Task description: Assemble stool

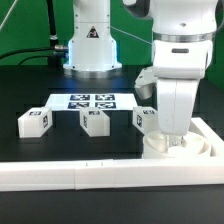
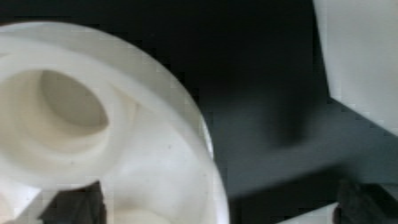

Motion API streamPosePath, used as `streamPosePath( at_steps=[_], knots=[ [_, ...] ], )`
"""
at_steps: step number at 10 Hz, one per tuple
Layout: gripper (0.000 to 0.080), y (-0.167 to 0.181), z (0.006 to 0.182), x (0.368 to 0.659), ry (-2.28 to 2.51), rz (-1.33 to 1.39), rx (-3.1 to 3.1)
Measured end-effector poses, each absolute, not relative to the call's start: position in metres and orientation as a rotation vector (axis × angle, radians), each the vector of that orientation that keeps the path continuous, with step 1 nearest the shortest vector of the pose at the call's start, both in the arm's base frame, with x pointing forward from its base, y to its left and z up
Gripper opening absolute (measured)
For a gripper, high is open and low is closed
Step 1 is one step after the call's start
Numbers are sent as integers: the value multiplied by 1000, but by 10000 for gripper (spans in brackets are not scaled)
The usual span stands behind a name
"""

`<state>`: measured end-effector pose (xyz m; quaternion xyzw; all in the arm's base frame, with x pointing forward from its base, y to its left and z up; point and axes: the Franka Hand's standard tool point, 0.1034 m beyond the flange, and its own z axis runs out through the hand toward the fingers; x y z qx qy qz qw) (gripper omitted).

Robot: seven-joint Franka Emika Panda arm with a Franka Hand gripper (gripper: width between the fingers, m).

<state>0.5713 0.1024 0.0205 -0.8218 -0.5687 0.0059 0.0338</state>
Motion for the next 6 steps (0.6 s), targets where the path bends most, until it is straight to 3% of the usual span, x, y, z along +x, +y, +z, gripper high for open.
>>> streamPosePath(
  at_steps=[3, 5, 6],
  knots=[
    [649, 90, 49, 567, -1584, 75, -2652],
    [649, 87, 62, 570, -1495, 61, -2707],
    [649, 88, 59, 570, -1390, 54, -2747]
  ],
)
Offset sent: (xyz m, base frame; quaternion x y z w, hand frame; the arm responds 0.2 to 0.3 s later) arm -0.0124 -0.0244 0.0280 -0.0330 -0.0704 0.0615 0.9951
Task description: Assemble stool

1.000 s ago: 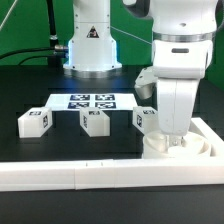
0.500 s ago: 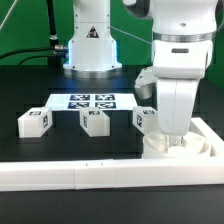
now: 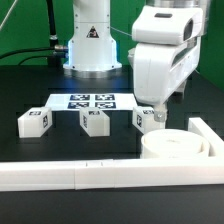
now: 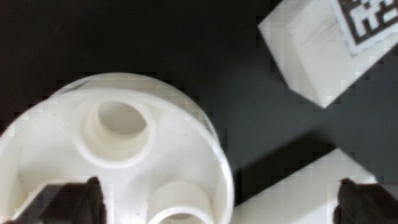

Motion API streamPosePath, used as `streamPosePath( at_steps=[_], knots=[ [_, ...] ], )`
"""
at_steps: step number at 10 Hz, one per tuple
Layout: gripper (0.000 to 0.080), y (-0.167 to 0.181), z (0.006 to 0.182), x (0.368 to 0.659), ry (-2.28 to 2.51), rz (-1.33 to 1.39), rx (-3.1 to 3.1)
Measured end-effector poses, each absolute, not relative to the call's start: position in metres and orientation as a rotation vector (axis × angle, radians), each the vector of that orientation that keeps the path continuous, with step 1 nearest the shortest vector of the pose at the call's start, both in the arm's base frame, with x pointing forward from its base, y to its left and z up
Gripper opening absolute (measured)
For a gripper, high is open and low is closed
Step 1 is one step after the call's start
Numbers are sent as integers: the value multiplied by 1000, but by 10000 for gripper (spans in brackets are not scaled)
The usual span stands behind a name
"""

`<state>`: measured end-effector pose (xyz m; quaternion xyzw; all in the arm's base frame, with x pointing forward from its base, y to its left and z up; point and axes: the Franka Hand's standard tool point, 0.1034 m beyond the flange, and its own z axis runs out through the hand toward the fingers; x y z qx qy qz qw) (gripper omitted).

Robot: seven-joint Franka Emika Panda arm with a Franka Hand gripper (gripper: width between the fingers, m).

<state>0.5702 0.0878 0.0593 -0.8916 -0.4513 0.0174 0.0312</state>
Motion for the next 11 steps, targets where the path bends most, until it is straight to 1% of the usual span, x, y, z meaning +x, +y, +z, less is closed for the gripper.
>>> streamPosePath(
  at_steps=[3, 5, 6, 7, 8, 11],
  knots=[
    [649, 90, 59, 570, -1149, 63, -2858],
    [649, 89, 57, 566, -846, 87, -2971],
    [649, 87, 59, 566, -667, 100, -3020],
    [649, 86, 65, 573, -469, 91, -3064],
    [649, 87, 64, 574, -400, 78, -3075],
    [649, 87, 63, 571, -413, 112, -3073]
  ],
)
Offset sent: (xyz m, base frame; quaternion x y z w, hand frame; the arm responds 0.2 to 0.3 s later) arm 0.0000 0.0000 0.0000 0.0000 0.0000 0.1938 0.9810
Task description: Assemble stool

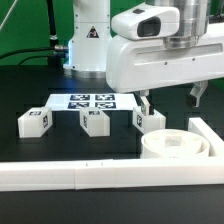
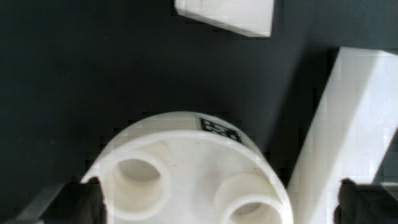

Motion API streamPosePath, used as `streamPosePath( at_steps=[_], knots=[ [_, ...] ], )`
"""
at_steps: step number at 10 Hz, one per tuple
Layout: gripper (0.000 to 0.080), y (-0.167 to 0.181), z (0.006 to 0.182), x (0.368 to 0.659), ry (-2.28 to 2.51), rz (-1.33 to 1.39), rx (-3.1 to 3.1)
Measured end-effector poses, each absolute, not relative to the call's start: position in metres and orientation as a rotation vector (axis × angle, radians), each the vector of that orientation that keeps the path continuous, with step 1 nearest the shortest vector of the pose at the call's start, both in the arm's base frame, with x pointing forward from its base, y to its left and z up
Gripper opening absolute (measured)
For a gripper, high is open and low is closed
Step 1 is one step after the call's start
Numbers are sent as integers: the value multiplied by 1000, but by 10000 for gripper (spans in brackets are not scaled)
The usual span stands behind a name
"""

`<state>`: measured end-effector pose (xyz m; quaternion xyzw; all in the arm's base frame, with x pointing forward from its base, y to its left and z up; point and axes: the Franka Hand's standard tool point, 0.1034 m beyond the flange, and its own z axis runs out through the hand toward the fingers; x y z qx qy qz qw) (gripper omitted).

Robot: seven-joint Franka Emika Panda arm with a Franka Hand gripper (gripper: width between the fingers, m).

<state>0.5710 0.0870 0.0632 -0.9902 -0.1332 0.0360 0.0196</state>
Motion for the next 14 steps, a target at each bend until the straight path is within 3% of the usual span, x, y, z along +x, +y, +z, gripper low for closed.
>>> streamPosePath(
  at_steps=[2, 3, 6, 7, 10, 14],
  knots=[
    [649, 77, 61, 550, -395, 454, -3066],
    [649, 81, 61, 553, -334, 605, -3075],
    [649, 84, 58, 542, -339, 935, -2990],
    [649, 86, 54, 551, -339, 966, -2979],
    [649, 77, 48, 532, -317, 1314, -2859],
    [649, 77, 39, 540, -254, 1308, -2828]
  ],
)
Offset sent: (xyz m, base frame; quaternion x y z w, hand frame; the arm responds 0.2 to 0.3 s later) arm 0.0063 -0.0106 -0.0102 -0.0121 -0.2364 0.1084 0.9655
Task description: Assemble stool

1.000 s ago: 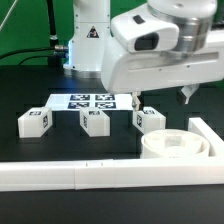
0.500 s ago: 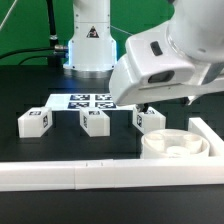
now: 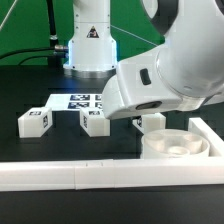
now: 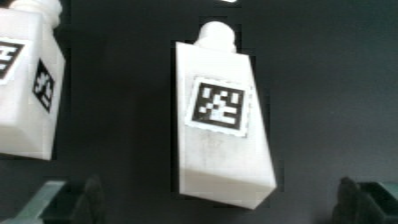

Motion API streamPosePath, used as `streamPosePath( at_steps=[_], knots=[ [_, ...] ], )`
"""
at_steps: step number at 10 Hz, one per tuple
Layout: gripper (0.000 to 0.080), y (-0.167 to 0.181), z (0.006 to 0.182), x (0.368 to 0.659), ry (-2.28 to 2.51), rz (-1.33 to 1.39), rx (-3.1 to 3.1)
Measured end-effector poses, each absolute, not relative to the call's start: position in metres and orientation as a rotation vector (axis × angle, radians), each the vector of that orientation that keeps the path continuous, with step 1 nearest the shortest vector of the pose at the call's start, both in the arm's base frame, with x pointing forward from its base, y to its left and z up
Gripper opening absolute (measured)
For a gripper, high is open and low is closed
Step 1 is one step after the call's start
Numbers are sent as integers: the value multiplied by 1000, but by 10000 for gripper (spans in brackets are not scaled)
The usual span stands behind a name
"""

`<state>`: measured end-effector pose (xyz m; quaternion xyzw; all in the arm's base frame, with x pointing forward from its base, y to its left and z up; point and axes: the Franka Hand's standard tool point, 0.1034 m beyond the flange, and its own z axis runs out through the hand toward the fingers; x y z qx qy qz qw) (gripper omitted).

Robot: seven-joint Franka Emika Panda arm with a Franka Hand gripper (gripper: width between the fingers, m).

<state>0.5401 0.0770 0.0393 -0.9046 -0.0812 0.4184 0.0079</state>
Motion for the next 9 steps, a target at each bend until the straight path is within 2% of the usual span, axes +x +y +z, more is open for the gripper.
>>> streamPosePath(
  at_steps=[2, 6, 7, 8, 9],
  knots=[
    [649, 77, 26, 525, -209, 1408, -2804],
    [649, 74, 21, 520, -209, 1430, -2795],
    [525, 74, 21, 520, -210, 1430, -2795],
    [525, 75, 21, 520, -210, 1430, -2795],
    [330, 75, 21, 520, -211, 1430, -2795]
  ],
)
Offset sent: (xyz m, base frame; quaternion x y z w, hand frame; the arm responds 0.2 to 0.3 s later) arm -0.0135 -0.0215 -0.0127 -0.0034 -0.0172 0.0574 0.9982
